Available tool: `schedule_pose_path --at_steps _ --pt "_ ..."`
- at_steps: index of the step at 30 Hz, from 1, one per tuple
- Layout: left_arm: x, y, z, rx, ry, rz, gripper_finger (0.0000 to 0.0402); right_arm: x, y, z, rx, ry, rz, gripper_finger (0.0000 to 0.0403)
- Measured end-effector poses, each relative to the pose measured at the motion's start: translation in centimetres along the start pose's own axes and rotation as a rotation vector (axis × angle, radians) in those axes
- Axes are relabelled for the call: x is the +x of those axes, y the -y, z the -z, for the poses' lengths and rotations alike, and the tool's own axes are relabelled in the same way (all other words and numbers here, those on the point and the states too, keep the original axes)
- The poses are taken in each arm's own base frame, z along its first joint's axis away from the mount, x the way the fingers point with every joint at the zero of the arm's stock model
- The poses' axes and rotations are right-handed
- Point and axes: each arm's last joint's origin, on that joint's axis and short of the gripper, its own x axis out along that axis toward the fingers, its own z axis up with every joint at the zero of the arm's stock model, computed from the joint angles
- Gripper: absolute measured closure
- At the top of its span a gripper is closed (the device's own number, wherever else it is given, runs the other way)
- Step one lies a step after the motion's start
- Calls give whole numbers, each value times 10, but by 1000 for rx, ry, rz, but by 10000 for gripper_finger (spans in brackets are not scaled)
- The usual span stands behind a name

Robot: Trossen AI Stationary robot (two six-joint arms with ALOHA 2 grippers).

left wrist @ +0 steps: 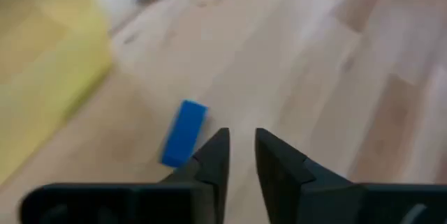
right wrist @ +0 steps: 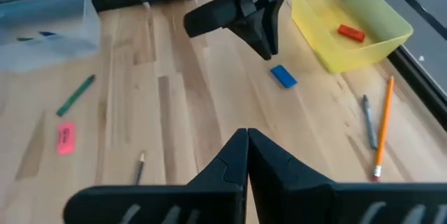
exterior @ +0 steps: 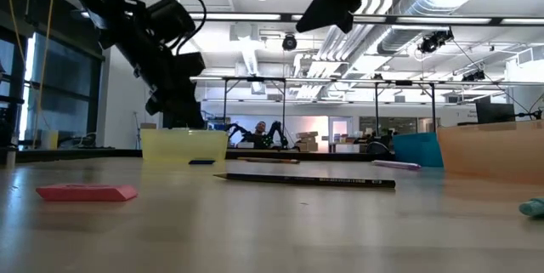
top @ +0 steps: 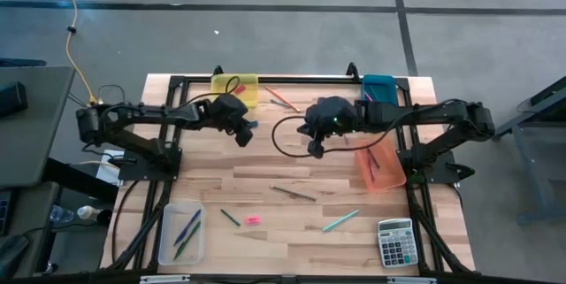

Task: Sort crayons/erasers/pens/pencils in bins
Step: Put the blue eraser into the yellow bin

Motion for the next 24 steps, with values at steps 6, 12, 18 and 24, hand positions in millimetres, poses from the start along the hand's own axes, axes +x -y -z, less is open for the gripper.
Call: schedule_pose_path --at_steps 6,12,18,24 --pt "7 -20 3 -63 -72 32 271 -1 3 -5 49 55 -2 403" --pt "3 -32 1 -21 -62 27 220 -2 -4 -13 105 148 0 403" --pt "8 -41 3 14 -83 22 207 -3 -9 -14 117 168 31 403" --pt "16 -40 3 82 -79 58 206 -3 -10 -14 123 171 41 403"
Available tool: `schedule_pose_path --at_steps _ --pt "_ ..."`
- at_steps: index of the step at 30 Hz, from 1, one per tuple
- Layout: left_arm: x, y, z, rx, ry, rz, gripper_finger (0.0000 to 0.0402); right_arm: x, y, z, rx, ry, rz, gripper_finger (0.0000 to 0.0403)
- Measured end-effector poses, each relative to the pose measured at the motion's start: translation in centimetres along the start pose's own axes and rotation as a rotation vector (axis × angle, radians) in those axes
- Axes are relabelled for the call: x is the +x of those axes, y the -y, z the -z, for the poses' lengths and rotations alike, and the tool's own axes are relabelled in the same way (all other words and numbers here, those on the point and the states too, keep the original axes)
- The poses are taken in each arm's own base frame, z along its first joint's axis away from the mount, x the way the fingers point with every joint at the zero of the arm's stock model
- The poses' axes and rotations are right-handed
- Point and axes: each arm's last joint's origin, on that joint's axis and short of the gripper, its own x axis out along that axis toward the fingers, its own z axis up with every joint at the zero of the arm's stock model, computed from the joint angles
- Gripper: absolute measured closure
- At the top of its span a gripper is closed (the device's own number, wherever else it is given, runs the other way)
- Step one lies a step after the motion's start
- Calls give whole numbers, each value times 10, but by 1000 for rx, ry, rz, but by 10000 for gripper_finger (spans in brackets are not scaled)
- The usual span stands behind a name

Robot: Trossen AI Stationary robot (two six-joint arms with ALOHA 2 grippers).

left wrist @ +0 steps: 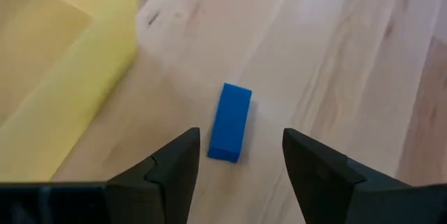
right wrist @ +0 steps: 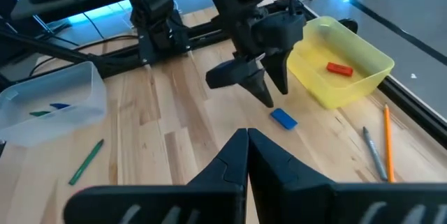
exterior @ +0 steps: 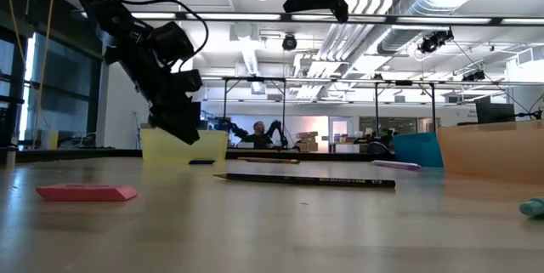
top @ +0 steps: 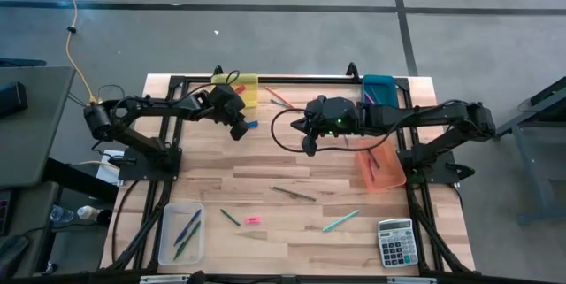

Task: Sort crayons/erasers/pens/pencils in bins
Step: Put the blue eraser into the yellow bin

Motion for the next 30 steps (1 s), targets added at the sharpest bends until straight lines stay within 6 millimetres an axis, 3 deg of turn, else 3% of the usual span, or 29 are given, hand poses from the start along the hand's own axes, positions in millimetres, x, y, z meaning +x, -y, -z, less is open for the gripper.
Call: schedule_pose_path --at_steps 13,20,30 --pt "34 -2 1 131 16 -57 206 0 1 0 1 0 2 403" --pt "39 0 5 165 -16 -50 208 0 2 -1 4 1 7 403" --pt "41 10 12 237 -85 -25 259 1 9 -2 -4 4 27 403"
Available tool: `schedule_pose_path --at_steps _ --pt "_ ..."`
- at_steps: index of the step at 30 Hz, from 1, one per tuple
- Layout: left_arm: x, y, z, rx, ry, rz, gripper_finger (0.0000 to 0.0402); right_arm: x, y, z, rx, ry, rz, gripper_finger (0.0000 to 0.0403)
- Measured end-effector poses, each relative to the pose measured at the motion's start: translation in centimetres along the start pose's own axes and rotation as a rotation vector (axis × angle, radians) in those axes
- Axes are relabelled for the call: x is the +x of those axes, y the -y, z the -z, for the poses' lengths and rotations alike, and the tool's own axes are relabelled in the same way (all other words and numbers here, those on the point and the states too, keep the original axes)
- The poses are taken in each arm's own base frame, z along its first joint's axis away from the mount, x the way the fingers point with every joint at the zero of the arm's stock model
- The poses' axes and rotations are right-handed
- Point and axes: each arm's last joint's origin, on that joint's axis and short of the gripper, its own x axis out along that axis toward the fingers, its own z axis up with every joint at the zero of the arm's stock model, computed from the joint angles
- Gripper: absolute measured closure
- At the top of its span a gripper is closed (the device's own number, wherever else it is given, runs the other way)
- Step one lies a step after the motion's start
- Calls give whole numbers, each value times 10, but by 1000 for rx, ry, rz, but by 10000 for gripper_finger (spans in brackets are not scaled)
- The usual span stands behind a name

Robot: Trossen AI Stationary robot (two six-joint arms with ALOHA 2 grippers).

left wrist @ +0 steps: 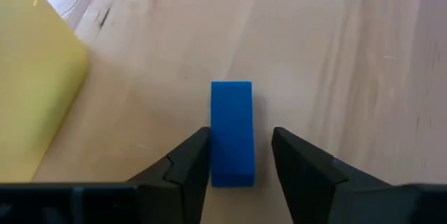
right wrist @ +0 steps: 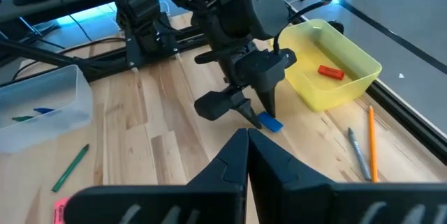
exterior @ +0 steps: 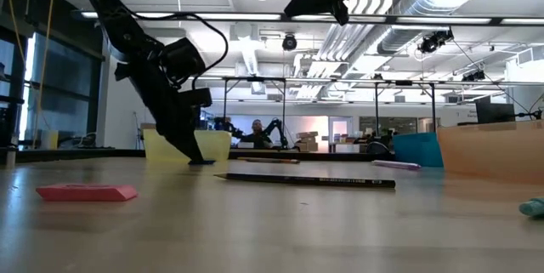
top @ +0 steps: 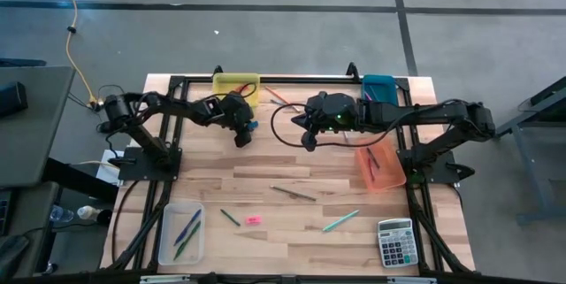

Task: Sort crayons/erasers/pens/pencils in bins
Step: Put the blue eraser into the yellow bin

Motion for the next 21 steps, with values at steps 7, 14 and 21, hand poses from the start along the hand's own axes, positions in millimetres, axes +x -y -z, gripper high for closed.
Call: schedule_pose_path --at_steps 7,14,21 --pt "-2 5 0 3 -20 -19 310 0 2 0 -14 1 4 403" --pt "-16 7 3 -48 -48 -1 353 0 2 0 -14 1 4 403" --pt "-37 9 5 -57 -77 -15 359 0 2 0 -16 1 4 403"
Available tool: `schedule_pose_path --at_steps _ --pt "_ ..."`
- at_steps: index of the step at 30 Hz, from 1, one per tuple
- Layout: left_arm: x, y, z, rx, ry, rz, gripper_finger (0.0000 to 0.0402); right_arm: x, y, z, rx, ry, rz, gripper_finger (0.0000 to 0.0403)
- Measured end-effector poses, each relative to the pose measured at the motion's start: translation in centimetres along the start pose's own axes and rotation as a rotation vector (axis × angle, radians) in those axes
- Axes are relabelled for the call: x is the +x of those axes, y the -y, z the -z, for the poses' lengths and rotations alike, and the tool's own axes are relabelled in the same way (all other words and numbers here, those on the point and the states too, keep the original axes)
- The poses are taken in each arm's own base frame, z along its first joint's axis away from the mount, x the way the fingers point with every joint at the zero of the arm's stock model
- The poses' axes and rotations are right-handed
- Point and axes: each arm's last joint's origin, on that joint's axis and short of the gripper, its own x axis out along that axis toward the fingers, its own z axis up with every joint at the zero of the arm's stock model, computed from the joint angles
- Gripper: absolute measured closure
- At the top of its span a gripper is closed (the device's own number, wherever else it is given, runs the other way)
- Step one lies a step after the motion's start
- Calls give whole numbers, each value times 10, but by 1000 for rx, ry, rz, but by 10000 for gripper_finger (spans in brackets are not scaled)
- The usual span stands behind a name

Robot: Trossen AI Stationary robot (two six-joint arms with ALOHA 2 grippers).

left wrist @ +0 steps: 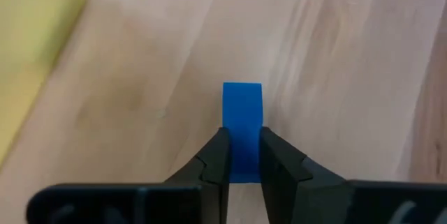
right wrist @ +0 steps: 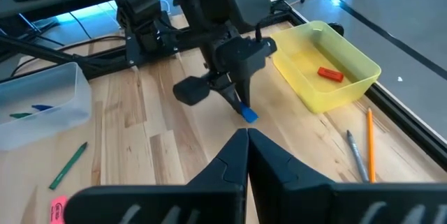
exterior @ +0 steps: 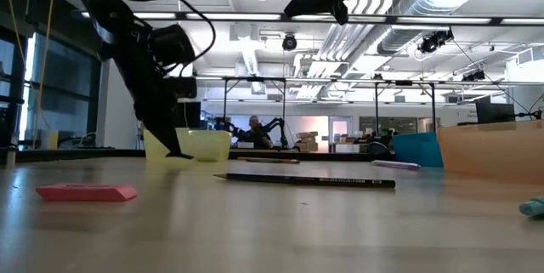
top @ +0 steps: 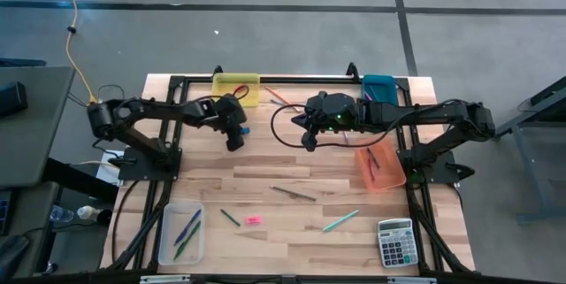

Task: Sort crayons/erasers/pens/pencils in bins
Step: Put the blue eraser into the yellow bin

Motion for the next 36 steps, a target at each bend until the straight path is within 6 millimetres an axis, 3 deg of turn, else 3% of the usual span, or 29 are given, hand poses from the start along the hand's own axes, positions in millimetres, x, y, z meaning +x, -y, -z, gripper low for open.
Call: schedule_pose_path --at_steps 10,16,19,22,27,31,36 --pt "-55 -11 -15 -148 158 -53 359 0 0 -1 -31 7 -1 403" --pt "-100 -34 -39 -255 281 -176 360 0 1 -2 -46 19 0 403" --pt "-111 -49 -50 -298 308 -242 360 0 2 -3 -53 25 1 403" --pt "-105 -67 -59 -340 283 -268 360 0 2 -4 -60 40 1 403" --pt "-64 -94 -68 -372 136 -263 360 0 3 -7 -55 61 1 403" --pt "-35 -105 -73 -406 35 -210 360 0 3 -7 -42 62 0 403" --pt "-16 -113 -80 -414 -15 -207 360 0 3 -7 -33 66 9 403"
